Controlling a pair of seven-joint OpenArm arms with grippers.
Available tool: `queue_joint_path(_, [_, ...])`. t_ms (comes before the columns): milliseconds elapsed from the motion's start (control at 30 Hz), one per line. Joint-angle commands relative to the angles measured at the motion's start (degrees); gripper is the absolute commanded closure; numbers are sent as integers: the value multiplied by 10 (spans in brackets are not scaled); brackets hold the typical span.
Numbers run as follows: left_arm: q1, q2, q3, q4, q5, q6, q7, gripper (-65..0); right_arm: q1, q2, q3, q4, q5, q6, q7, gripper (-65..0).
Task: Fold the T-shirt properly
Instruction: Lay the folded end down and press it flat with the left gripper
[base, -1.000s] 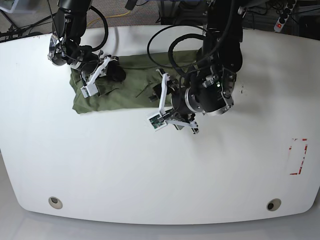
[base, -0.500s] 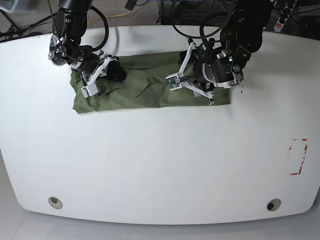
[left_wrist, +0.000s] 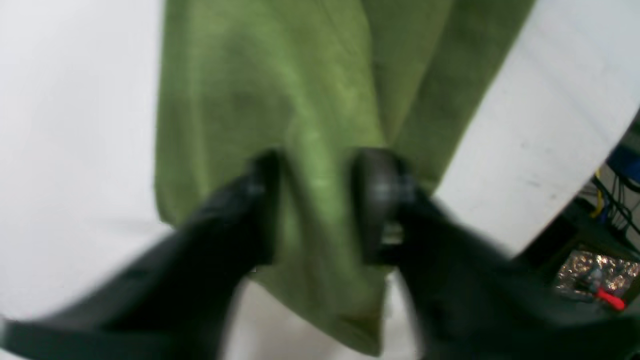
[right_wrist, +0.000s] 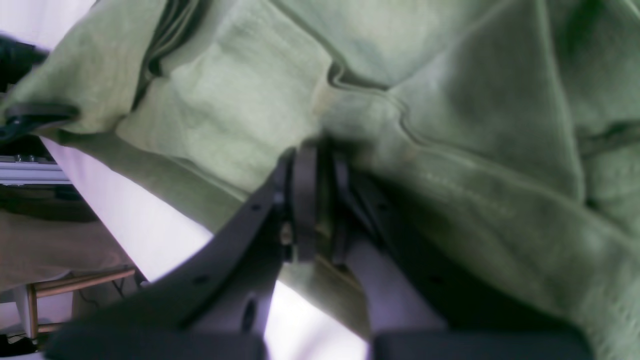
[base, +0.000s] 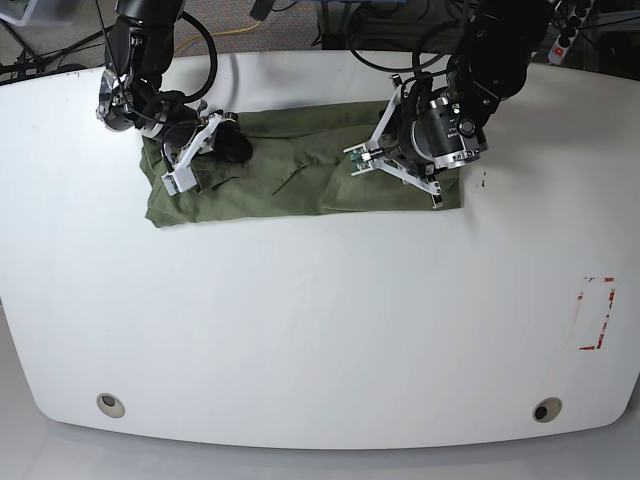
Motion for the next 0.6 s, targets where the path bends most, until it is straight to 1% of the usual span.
queue_joint_path(0, [-5, 5, 2, 10, 3, -1, -7, -19, 1, 4, 1, 4, -11, -1, -9, -35])
queue_joint_path(67, [-2, 16, 1, 9, 3, -1, -7, 0, 1, 3, 1, 4, -11, -1, -9, -35])
queue_joint_path(233, [-2, 26, -10, 11, -1, -1, -7, 0, 0, 4, 1, 4, -11, -1, -9, -35])
queue_joint_path(400, [-2, 54, -44, 13, -1, -1, -7, 0, -2, 4, 1, 5, -11, -1, -9, -35])
queue_joint_path(467, [-3, 73, -69, 13, -1, -1, -6, 0, -2, 4, 1, 5, -11, -1, -9, -35])
queue_joint_path(567, [-4, 92, -84, 12, -1, -1, -6, 0, -3, 4, 1, 5, -11, -1, -9, -35])
